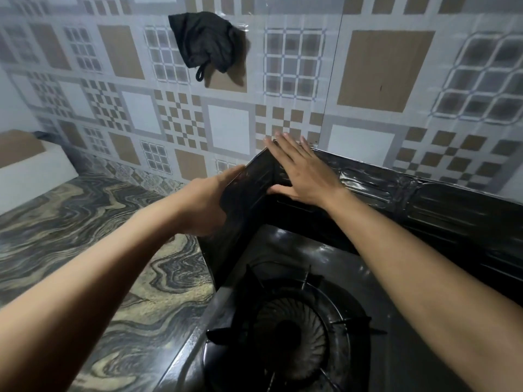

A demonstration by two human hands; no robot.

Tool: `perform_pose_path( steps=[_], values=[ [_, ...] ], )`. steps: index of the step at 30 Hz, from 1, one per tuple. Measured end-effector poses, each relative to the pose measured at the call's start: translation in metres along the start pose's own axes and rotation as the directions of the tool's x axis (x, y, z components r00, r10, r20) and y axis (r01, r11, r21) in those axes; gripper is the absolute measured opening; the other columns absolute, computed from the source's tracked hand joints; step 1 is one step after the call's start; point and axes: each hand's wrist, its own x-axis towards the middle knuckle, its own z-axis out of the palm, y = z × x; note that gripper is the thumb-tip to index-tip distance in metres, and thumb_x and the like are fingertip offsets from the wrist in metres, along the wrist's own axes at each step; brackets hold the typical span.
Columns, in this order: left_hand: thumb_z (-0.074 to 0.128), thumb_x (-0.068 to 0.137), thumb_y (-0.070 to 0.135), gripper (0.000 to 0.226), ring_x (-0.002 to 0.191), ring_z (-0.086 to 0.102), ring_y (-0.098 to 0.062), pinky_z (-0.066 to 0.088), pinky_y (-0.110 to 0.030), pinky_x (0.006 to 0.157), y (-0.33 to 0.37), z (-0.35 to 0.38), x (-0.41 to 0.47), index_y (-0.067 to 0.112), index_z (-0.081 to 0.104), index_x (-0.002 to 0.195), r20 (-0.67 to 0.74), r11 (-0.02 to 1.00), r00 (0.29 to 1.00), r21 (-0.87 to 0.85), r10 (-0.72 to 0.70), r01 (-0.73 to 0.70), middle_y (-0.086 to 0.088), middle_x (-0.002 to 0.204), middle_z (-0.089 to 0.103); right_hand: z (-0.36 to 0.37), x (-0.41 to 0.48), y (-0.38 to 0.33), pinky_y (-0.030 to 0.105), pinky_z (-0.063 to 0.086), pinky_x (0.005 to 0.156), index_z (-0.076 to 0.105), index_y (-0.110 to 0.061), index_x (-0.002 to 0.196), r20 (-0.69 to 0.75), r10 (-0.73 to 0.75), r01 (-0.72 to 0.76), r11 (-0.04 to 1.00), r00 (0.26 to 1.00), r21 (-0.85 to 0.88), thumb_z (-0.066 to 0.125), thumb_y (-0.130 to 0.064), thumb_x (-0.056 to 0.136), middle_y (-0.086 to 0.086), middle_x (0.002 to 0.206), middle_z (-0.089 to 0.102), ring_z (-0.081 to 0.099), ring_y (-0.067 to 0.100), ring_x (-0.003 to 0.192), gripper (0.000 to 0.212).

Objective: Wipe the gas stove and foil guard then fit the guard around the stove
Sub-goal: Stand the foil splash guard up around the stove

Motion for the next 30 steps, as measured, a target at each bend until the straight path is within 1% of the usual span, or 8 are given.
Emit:
perform_pose_path(
  steps=[3,6,8,11,14,17,25,30],
  values=[
    [0.06,0.079,0.003,0.085,0.087,0.063,-0.025,0.05,-0.033,0.066,0.008,-0.003,0.01,0.034,0.021,0.149,0.034,0.999,0.999,-0.018,-0.031,0.032,-0.012,0.11,0.066,0.001,-0.026,0.01,0.052,0.023,0.118,0.032,-0.009,0.151,-0.033,-0.007,-0.001,0.971,0.999,-0.241,0.064,-0.034,0.087,0.021,0.155,0.034,0.03,0.035,0.145,0.076],
    [0.07,0.084,0.017,0.079,0.099,0.058,-0.031,0.047,-0.036,0.078,0.023,-0.004,0.029,0.02,0.021,0.146,0.021,0.997,0.998,-0.054,-0.054,0.055,-0.016,0.12,0.061,0.006,-0.049,0.013,0.051,0.031,0.113,0.052,-0.006,0.136,-0.045,0.028,-0.045,0.896,0.999,-0.442,0.052,-0.014,0.086,0.023,0.141,0.05,0.046,0.037,0.13,0.05],
    [0.067,0.085,0.013,0.085,0.104,0.057,-0.034,0.046,-0.039,0.084,0.027,-0.004,0.044,0.021,0.013,0.15,0.04,0.994,0.997,-0.076,-0.071,0.073,-0.02,0.127,0.06,0.008,-0.054,0.015,0.055,0.026,0.115,0.05,-0.005,0.14,-0.008,0.055,-0.052,0.881,0.998,-0.471,0.043,-0.016,0.091,0.025,0.147,0.044,0.041,0.038,0.137,0.05],
    [0.059,0.079,0.005,0.089,0.119,0.055,-0.035,0.046,-0.044,0.1,0.026,0.0,0.058,0.025,0.014,0.153,0.112,0.998,0.993,-0.045,-0.046,0.051,-0.016,0.136,0.057,0.017,-0.05,0.022,0.059,0.009,0.119,0.029,-0.009,0.153,0.101,0.062,-0.01,0.889,0.993,-0.458,0.049,-0.025,0.096,0.023,0.16,0.02,0.015,0.037,0.15,0.063],
    [0.054,0.079,0.001,0.093,0.13,0.048,-0.033,0.041,-0.039,0.105,0.023,0.003,0.063,0.026,0.01,0.156,0.104,0.999,0.994,-0.004,-0.039,0.04,-0.013,0.145,0.05,0.026,-0.045,0.03,0.057,-0.001,0.12,0.008,-0.016,0.158,0.148,0.074,0.002,0.889,0.986,-0.457,0.052,-0.034,0.096,0.02,0.163,0.0,-0.003,0.035,0.151,0.078],
    [0.052,0.083,0.0,0.097,0.136,0.043,-0.033,0.035,-0.038,0.108,0.022,0.004,0.063,0.024,-0.005,0.158,0.101,0.999,0.994,0.027,-0.045,0.042,-0.017,0.152,0.042,0.036,-0.042,0.038,0.056,-0.006,0.119,-0.001,-0.018,0.158,0.142,0.06,0.021,0.861,0.988,-0.509,0.057,-0.04,0.093,0.02,0.162,-0.011,-0.014,0.034,0.149,0.09],
    [0.059,0.082,0.0,0.105,0.127,0.049,-0.038,0.041,-0.04,0.102,0.018,0.008,0.071,0.025,-0.01,0.156,0.067,0.996,0.998,0.087,-0.011,0.005,-0.021,0.142,0.051,0.046,-0.039,0.042,0.053,-0.003,0.121,0.003,-0.017,0.158,0.095,0.026,0.029,0.845,0.995,-0.533,0.051,-0.028,0.095,0.018,0.164,-0.009,-0.008,0.032,0.151,0.08],
    [0.06,0.082,0.001,0.103,0.125,0.051,-0.04,0.044,-0.041,0.1,0.02,0.011,0.071,0.023,-0.007,0.156,0.042,0.987,0.999,0.158,-0.008,0.001,-0.025,0.138,0.052,0.026,-0.046,0.049,0.05,0.01,0.122,0.026,-0.009,0.154,0.115,-0.071,0.118,0.875,0.991,-0.47,0.057,-0.025,0.094,0.024,0.161,0.011,0.012,0.037,0.15,0.069]
  ],
)
